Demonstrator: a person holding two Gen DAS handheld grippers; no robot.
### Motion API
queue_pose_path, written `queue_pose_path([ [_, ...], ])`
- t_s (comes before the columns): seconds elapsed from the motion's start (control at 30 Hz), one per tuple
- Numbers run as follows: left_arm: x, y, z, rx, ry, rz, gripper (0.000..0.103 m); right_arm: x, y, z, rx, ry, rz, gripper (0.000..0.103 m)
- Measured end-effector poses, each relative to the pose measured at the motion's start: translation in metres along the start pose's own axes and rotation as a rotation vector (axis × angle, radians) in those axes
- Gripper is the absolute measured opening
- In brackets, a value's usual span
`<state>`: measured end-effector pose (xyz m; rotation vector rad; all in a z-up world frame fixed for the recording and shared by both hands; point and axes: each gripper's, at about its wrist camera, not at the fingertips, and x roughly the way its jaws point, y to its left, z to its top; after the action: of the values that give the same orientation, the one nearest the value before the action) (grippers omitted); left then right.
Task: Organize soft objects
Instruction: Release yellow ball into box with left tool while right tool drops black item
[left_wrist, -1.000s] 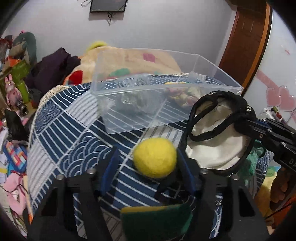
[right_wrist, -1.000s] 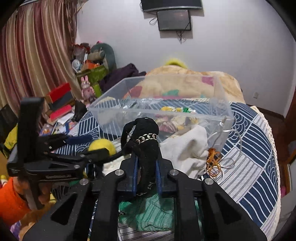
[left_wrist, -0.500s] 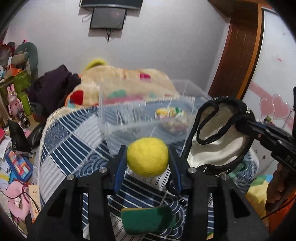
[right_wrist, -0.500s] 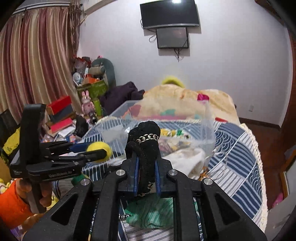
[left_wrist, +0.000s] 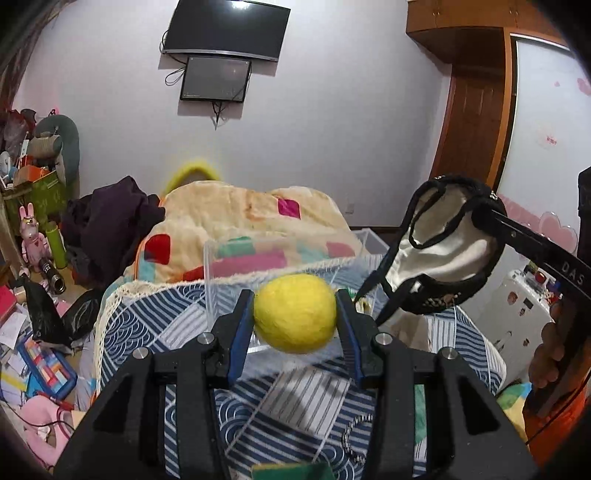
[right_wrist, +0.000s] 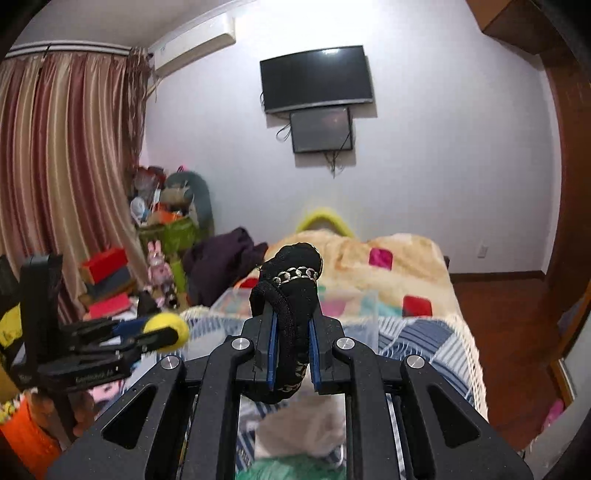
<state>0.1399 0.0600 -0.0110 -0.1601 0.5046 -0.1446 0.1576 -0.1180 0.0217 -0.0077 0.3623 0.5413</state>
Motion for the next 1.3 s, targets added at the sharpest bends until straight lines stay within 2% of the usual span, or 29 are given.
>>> queue_pose_path([
  [0.17, 0.015, -0.001, 0.010, 0.014, 0.003, 0.003, 0.043, 0.022, 0.001, 0.007, -0.006, 0.000, -0.018, 0.012],
  [0.37, 0.046, 0.000, 0.013, 0.022, 0.051, 0.003, 0.043, 0.050, 0.005, 0.000, -0.016, 0.063, -0.006, 0.012],
  [0.83, 0.115, 0.007, -0.004, 0.059, 0.187, 0.065, 0.043, 0.102, -0.008, -0.027, -0.095, 0.314, -0.035, 0.012],
  [1.0, 0.120, 0.005, -0.010, 0.073, 0.211, 0.066, 0.044, 0.104, -0.011, -0.031, -0.106, 0.353, -0.071, 0.013],
  [1.1, 0.120, 0.004, -0.010, 0.076, 0.214, 0.075, 0.047, 0.102, -0.015, -0.031, -0.103, 0.370, -0.073, 0.020],
  [1.17, 0.118, 0.004, -0.010, 0.073, 0.217, 0.074, 0.050, 0.099, -0.016, -0.030, -0.102, 0.372, -0.073, 0.040],
  [1.23, 0.115, 0.005, -0.009, 0.064, 0.215, 0.072, 0.056, 0.091, -0.016, -0.031, -0.114, 0.352, -0.082, 0.050],
  [1.3, 0.111, 0.005, -0.009, 0.056, 0.208, 0.070, 0.061, 0.086, -0.016, -0.030, -0.124, 0.344, -0.088, 0.053],
])
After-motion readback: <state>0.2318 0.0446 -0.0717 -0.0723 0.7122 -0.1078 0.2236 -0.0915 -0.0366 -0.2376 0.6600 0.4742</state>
